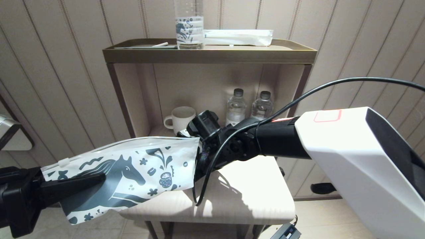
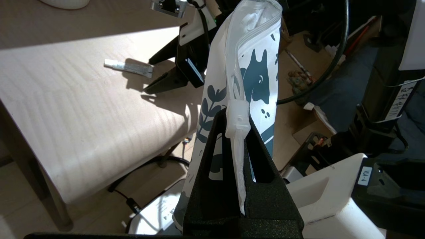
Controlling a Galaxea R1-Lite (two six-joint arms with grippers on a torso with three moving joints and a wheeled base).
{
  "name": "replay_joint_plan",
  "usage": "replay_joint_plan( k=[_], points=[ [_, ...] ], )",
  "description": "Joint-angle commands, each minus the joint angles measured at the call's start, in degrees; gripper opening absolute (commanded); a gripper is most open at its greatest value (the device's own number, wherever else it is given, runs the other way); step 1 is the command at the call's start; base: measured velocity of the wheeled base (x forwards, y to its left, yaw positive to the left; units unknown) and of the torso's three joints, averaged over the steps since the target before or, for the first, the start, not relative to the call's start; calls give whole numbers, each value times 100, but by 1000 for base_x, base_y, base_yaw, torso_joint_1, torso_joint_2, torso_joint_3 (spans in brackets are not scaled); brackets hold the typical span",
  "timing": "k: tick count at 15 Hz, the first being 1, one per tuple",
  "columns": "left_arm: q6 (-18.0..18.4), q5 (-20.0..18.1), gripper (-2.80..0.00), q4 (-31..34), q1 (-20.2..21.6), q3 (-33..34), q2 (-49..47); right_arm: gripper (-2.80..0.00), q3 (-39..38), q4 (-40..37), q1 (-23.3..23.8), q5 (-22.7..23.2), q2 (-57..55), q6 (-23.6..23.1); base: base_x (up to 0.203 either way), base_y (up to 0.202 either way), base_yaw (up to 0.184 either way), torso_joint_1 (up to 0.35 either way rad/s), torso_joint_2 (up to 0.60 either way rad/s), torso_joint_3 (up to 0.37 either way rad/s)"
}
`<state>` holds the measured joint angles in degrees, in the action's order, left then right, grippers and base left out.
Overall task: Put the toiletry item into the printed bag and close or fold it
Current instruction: Pick up the toothpaste
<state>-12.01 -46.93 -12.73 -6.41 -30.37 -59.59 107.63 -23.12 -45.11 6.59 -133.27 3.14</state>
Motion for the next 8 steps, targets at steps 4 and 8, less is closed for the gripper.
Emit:
replay_joint_plan(
  k=[4,8],
  points=[
    [-12,-27,-280,-11,0,-4,-3,-280,-49,-26,-6,27,-50,3,0,0,0,0,0,0],
    [-12,-27,-280,-11,0,-4,-9,-280,-13,-25,-43,27,-59,-6,0,0,0,0,0,0]
  ],
)
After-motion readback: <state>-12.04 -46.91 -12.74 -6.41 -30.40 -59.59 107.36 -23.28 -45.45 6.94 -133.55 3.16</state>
